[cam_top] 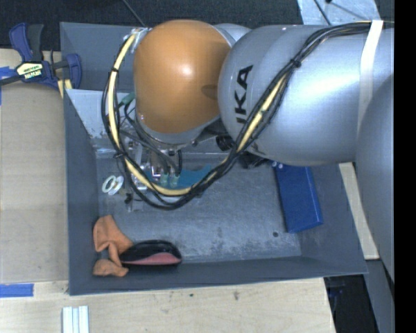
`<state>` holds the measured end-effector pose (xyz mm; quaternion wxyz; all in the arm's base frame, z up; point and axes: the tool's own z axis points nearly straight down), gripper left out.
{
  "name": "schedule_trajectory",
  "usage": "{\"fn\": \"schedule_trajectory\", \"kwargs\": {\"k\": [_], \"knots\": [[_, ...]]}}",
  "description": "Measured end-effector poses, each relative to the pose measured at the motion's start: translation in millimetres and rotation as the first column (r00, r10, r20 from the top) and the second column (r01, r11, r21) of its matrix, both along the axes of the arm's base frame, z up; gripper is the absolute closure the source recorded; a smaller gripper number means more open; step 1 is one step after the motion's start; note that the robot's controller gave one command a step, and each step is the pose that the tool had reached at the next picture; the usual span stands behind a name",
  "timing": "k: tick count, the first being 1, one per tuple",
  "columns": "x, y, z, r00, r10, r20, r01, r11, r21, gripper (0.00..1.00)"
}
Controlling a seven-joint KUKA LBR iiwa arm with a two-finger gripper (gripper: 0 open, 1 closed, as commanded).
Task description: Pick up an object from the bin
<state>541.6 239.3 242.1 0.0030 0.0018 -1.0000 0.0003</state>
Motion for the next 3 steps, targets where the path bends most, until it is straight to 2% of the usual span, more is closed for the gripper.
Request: {"fn": "schedule_trajectory", "kwargs": {"k": [1, 2, 3], "knots": [[2.0, -1, 5, 1.000, -0.004, 0.009, 0.003, 1.000, 0.002, 0.00], [29.5, -4, 9, 1.000, -0.030, 0.009, 0.030, 1.000, 0.002, 0.00], [13.8, -11, 18, 0.999, -0.052, 0.008, 0.052, 0.999, 0.001, 0.00]]}}
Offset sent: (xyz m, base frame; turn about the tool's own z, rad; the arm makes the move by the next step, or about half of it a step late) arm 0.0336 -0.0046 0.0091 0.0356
